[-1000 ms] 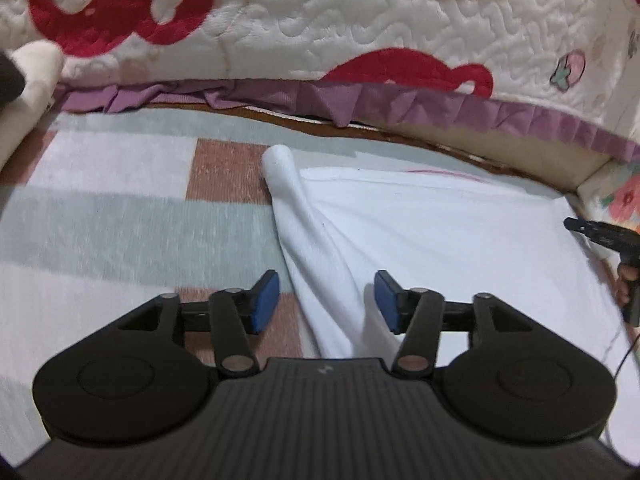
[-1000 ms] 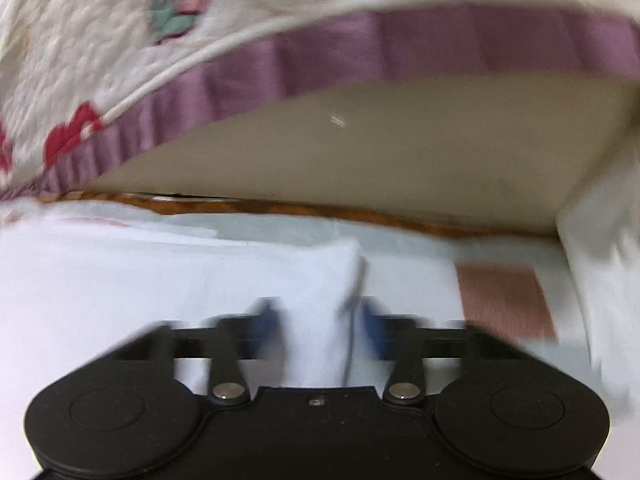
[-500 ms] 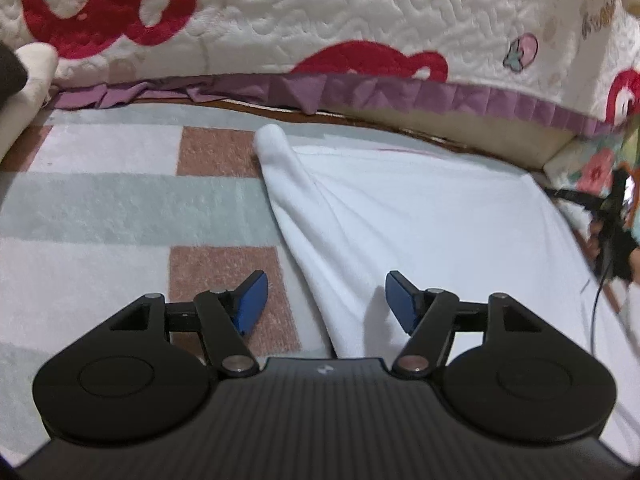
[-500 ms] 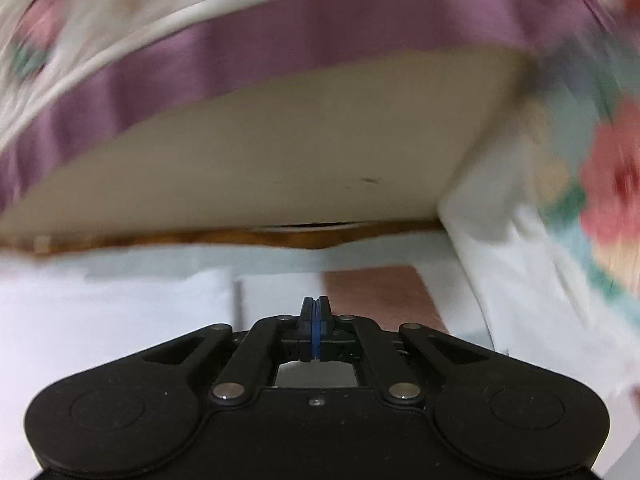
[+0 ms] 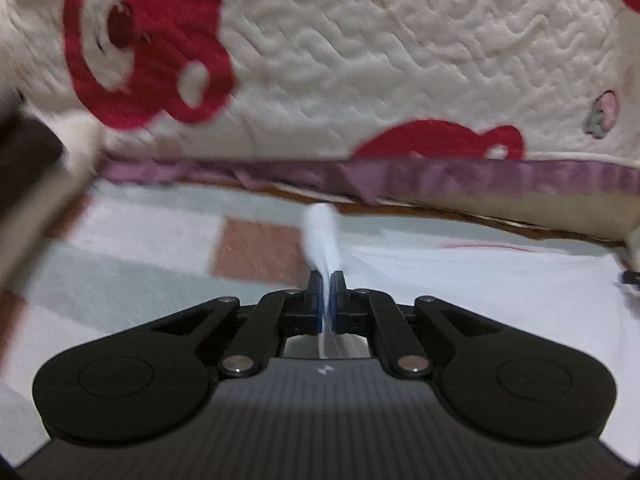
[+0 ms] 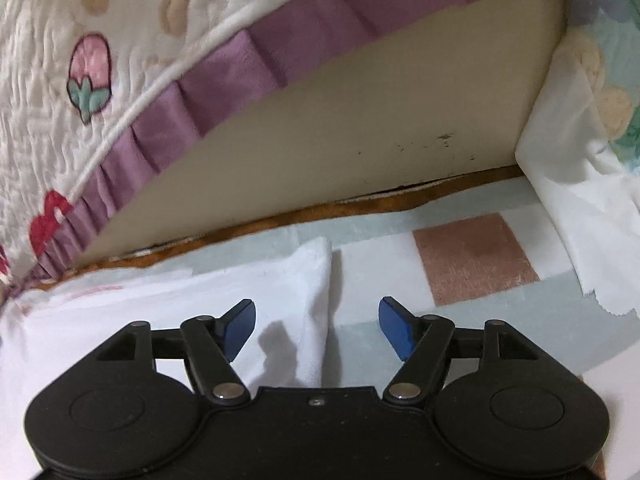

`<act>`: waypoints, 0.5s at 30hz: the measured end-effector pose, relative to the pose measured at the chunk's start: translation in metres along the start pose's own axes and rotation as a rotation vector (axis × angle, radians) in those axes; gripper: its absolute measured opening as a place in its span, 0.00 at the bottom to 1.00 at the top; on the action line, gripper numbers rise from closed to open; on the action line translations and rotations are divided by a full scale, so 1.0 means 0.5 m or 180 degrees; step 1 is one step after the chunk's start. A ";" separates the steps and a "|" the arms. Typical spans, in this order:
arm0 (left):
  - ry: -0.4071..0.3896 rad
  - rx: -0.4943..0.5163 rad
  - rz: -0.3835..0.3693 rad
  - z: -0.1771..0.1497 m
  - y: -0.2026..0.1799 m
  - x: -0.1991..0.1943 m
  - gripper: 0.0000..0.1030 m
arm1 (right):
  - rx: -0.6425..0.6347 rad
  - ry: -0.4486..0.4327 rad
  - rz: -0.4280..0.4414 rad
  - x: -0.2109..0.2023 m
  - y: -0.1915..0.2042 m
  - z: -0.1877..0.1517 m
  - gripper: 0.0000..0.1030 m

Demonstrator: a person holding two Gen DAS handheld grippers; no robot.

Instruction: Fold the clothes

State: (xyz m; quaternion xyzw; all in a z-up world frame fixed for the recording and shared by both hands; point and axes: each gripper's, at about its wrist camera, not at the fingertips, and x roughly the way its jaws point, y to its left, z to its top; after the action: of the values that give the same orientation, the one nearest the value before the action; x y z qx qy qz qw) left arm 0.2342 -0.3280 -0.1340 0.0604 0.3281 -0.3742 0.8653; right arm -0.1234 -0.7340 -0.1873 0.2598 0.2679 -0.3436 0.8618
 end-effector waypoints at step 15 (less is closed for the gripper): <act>0.0280 -0.0300 0.0559 0.016 0.057 -0.016 0.40 | -0.0649 0.0075 -0.0703 -0.057 0.051 -0.010 0.66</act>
State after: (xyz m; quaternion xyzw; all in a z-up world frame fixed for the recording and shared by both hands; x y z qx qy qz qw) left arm 0.2540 -0.3056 -0.1269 0.0646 0.3765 -0.2781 0.8813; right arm -0.1240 -0.7019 -0.1658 0.1439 0.3385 -0.4043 0.8374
